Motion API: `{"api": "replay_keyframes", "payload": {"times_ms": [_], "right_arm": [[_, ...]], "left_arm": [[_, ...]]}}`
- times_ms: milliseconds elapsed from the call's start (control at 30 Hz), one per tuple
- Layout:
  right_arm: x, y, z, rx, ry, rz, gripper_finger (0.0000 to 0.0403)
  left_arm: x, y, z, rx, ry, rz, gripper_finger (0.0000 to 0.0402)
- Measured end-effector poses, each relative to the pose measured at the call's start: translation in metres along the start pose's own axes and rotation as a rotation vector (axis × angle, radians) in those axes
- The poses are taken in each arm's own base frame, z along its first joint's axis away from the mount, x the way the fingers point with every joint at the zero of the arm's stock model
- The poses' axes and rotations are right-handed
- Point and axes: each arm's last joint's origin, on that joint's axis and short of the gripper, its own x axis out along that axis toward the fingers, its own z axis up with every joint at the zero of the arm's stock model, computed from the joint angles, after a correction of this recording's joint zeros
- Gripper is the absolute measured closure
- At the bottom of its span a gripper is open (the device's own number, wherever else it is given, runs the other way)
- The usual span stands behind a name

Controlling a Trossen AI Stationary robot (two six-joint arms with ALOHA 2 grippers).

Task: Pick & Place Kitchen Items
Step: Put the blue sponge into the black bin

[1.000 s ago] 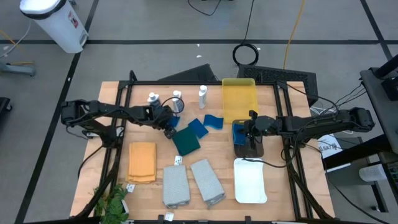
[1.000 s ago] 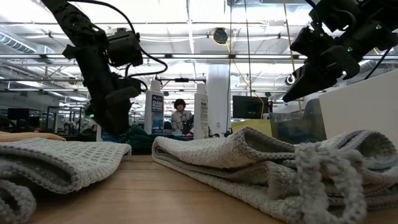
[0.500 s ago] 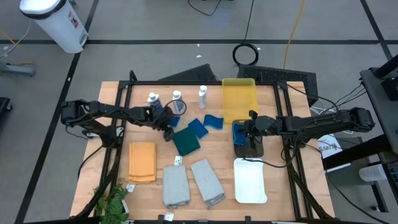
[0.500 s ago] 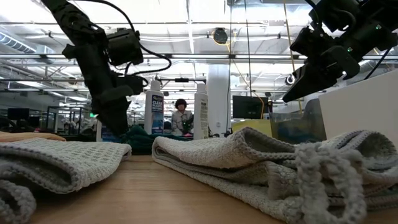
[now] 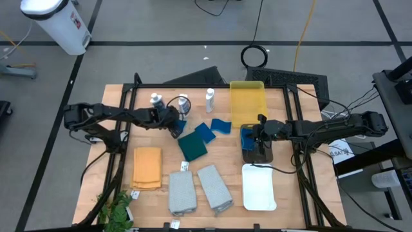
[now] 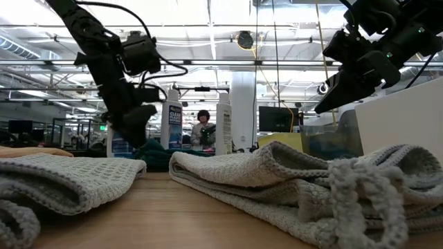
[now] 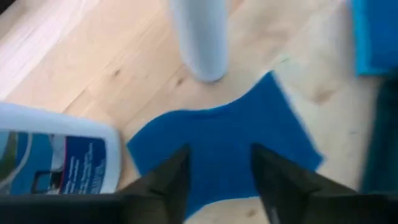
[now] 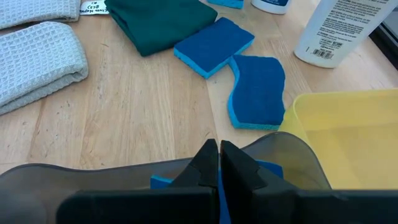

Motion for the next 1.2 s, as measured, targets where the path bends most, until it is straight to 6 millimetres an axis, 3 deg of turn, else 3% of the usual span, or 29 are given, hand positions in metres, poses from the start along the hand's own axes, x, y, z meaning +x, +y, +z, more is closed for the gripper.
{"api": "replay_keyframes", "payload": {"times_ms": [167, 233, 433, 600, 800, 967, 1200], "right_arm": [[0.000, 0.000, 0.000, 0.000, 0.000, 0.000, 0.0403], [0.000, 0.000, 0.000, 0.000, 0.000, 0.000, 0.0403], [0.000, 0.000, 0.000, 0.000, 0.000, 0.000, 0.0403], [0.000, 0.000, 0.000, 0.000, 0.000, 0.000, 0.0403], [0.000, 0.000, 0.000, 0.000, 0.000, 0.000, 0.0403], [0.000, 0.000, 0.000, 0.000, 0.000, 0.000, 0.0403], [0.000, 0.000, 0.000, 0.000, 0.000, 0.000, 0.0403]], "left_arm": [[0.012, 0.002, -0.001, 0.038, 0.030, 0.016, 0.0374], [0.015, 0.003, -0.001, 0.033, 0.042, 0.015, 0.0393], [0.019, 0.000, -0.008, -0.108, 0.145, -0.086, 0.0369], [0.015, -0.004, -0.012, -0.291, 0.259, -0.201, 0.0374], [0.007, -0.004, -0.010, -0.251, 0.249, -0.272, 0.0397], [-0.006, -0.005, -0.006, -0.045, 0.161, -0.256, 0.0361], [-0.020, -0.019, -0.002, 0.091, 0.031, -0.275, 0.0251]]}}
